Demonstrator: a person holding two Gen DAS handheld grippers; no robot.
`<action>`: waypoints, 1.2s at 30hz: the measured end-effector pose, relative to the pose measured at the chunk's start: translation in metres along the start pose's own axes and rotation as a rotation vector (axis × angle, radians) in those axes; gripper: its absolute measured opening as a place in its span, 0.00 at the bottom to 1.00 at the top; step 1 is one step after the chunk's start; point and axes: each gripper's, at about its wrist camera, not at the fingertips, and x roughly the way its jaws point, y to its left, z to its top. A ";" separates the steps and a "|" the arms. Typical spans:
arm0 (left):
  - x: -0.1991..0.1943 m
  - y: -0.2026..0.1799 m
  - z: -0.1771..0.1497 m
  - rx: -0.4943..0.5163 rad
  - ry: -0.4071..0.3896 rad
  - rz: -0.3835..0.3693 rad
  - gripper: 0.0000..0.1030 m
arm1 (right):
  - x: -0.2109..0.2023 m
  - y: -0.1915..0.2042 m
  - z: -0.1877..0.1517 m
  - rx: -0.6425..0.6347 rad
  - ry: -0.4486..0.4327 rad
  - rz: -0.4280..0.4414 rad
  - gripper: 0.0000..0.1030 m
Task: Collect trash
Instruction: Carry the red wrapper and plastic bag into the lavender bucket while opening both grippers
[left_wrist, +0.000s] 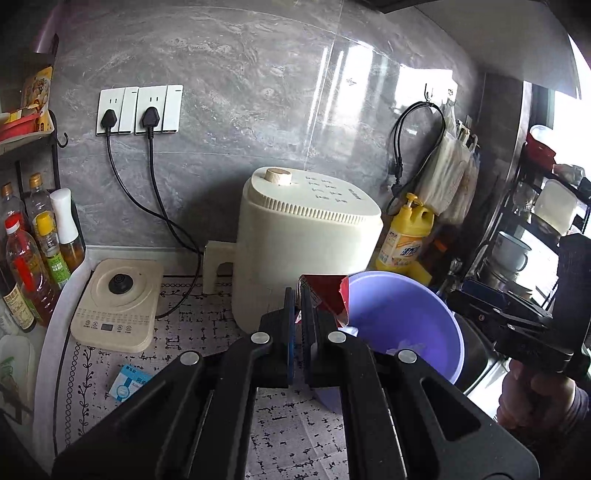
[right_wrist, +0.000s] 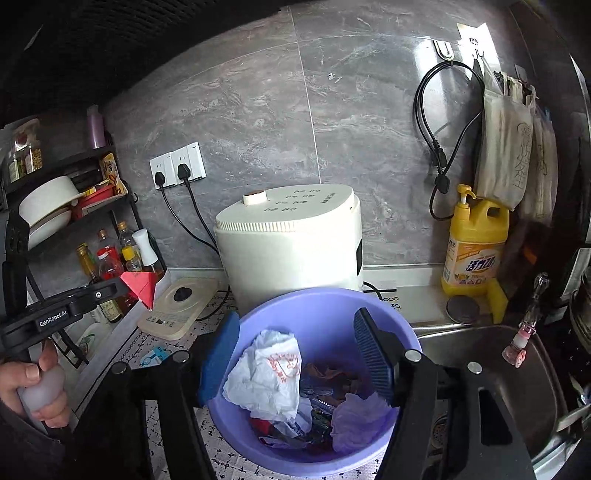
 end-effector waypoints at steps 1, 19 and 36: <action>0.001 -0.006 -0.001 0.002 0.000 -0.004 0.04 | -0.003 -0.007 0.000 0.009 0.001 -0.001 0.62; 0.045 -0.103 0.005 0.116 0.047 -0.154 0.04 | -0.063 -0.082 -0.028 0.120 -0.018 -0.113 0.62; 0.037 -0.030 -0.007 -0.020 0.076 -0.081 0.82 | -0.055 -0.048 -0.038 0.126 0.034 -0.066 0.63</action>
